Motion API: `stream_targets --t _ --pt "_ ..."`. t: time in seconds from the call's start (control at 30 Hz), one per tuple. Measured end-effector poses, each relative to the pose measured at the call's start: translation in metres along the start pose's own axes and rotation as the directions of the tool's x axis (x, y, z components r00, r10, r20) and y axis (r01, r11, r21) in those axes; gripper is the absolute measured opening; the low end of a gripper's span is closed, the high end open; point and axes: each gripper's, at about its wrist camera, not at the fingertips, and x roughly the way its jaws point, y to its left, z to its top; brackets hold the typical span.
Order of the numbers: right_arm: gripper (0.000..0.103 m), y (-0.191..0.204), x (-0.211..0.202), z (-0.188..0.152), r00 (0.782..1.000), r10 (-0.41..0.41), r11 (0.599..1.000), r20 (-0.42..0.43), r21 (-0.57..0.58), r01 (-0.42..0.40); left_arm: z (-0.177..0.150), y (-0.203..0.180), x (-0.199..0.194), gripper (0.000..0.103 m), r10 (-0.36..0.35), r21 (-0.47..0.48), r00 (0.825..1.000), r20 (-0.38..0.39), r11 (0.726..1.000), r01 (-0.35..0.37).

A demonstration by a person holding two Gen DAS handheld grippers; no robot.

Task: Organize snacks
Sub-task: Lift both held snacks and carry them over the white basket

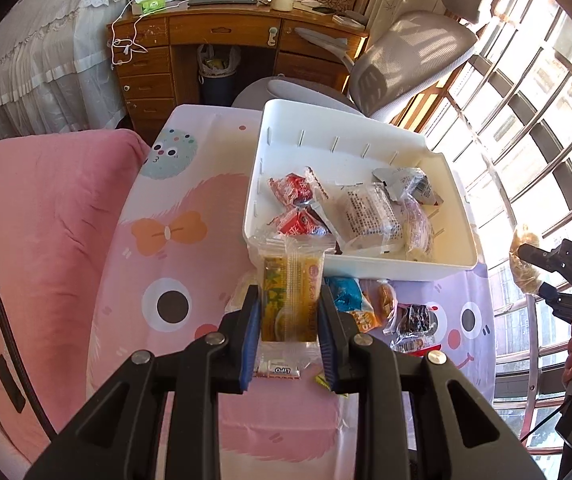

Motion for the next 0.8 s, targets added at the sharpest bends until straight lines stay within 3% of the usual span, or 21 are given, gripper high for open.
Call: stream_targets --t 0.43,0.8 --pt "0.062 0.046 0.030 0.009 0.993 0.114 0.991 -0.015 -0.063 -0.115 0.071 -0.001 0.024 0.025 -0.039 0.027 0.998 0.045 0.999 0.038" --pt "0.064 0.061 0.056 0.008 0.987 0.158 0.984 -0.043 -0.080 -0.161 0.083 -0.007 0.070 0.025 -0.117 0.028 0.993 -0.012 0.993 0.117"
